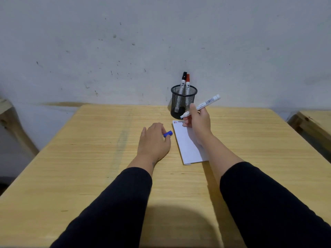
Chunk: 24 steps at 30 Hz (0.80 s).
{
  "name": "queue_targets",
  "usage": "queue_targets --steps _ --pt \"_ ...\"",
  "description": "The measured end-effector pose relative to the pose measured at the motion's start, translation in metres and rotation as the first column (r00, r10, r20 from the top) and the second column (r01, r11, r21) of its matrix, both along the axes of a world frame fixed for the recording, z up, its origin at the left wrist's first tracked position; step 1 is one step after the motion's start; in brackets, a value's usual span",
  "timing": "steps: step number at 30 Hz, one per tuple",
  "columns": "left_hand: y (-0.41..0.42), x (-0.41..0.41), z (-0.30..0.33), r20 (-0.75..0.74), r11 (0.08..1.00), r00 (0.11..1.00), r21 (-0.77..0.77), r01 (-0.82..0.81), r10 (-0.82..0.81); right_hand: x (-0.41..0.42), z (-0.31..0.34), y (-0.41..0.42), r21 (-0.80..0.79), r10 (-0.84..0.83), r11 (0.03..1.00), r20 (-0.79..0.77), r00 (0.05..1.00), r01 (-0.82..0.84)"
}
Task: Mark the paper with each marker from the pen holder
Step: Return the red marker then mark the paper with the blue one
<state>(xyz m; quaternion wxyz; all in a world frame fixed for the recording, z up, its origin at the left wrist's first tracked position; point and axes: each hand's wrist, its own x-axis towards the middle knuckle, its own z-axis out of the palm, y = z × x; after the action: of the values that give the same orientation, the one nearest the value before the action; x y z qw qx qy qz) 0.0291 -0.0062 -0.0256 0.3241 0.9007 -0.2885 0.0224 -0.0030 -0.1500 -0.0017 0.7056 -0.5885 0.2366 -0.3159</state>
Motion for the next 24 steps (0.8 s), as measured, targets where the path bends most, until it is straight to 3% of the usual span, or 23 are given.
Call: queue_targets --steps 3,8,10,15,24 --pt "-0.003 0.001 0.001 -0.053 0.998 0.998 -0.059 -0.033 0.029 -0.002 0.006 -0.002 -0.037 -0.003 0.999 -0.019 1.000 0.003" --pt "-0.001 0.007 0.006 -0.281 0.884 0.959 -0.458 -0.097 -0.041 -0.009 0.019 0.000 -0.129 0.019 0.991 -0.030 0.999 -0.023" --pt "-0.002 0.005 0.016 -0.308 0.841 0.948 -0.532 -0.100 -0.081 -0.010 0.029 0.003 -0.147 0.035 0.989 -0.008 0.999 -0.036" --pt "-0.005 0.001 0.042 -0.188 0.837 0.975 -0.547 -0.006 -0.116 -0.015 0.054 0.011 -0.181 0.047 0.983 0.028 0.998 -0.042" --pt "-0.009 -0.007 0.060 -0.147 0.816 0.974 -0.575 0.057 -0.172 -0.028 0.073 0.021 -0.312 0.048 0.949 0.010 0.999 -0.043"
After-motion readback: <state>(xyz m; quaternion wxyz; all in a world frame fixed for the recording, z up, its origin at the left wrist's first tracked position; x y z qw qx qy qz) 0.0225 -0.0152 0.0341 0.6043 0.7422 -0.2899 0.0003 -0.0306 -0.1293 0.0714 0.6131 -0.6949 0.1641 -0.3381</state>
